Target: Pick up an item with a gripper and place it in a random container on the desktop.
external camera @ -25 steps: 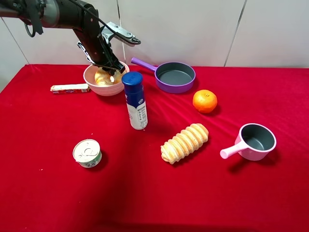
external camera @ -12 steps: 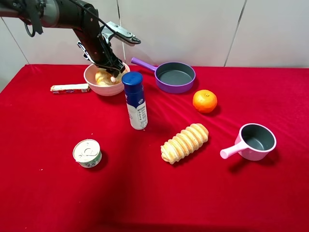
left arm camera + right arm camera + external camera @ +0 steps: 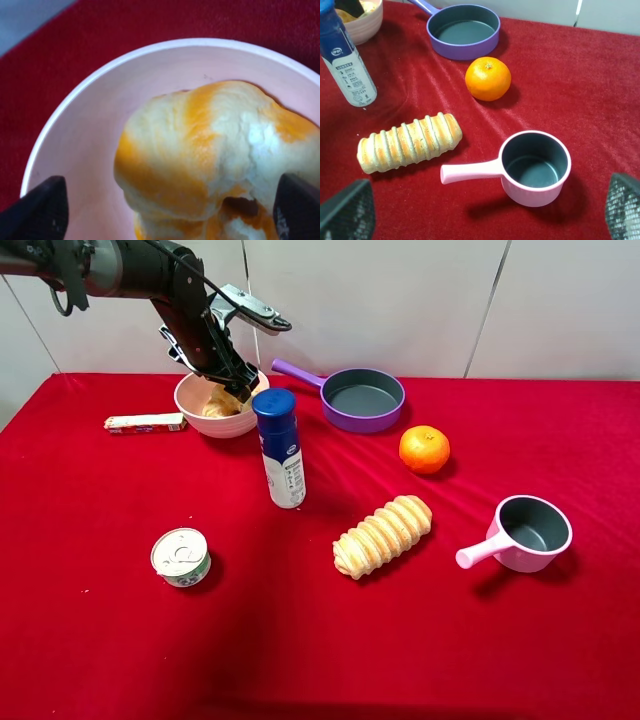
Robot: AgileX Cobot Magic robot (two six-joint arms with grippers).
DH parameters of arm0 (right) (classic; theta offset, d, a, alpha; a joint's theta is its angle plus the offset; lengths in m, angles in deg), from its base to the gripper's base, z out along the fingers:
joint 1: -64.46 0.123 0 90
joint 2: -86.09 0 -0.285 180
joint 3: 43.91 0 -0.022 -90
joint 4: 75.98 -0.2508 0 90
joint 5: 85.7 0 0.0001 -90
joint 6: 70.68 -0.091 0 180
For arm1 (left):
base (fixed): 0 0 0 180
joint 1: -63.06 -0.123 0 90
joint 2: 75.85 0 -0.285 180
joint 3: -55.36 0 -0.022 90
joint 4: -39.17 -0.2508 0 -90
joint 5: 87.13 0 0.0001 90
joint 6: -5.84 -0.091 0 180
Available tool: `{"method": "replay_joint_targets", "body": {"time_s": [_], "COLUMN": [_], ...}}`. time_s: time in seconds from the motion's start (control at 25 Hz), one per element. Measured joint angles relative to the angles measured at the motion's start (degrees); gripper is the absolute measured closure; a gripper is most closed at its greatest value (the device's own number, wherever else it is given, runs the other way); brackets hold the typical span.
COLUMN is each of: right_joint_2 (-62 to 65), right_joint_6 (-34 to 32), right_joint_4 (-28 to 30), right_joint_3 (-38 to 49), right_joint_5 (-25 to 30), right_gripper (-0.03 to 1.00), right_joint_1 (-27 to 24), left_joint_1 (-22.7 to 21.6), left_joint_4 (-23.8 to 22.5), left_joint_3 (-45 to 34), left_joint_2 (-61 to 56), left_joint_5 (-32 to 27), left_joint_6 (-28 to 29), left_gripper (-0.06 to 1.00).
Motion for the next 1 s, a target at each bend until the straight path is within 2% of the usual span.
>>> {"method": "replay_joint_targets", "body": {"time_s": [0.48, 1.0], "right_joint_2": [0.0, 0.0], "right_joint_6": [0.0, 0.0], "right_joint_4": [0.0, 0.0], "right_joint_3": [0.0, 0.0], "right_joint_5": [0.0, 0.0], "right_gripper": [0.28, 0.28], "right_joint_1": [0.0, 0.0], "left_joint_1": [0.0, 0.0], "left_joint_4": [0.1, -0.1], "left_joint_3": [0.0, 0.1], "left_joint_2": [-4.4, -12.5], "left_joint_5": [-2.5, -14.8], "left_joint_6": [1.9, 3.3], "left_gripper": [0.13, 0.12]}}
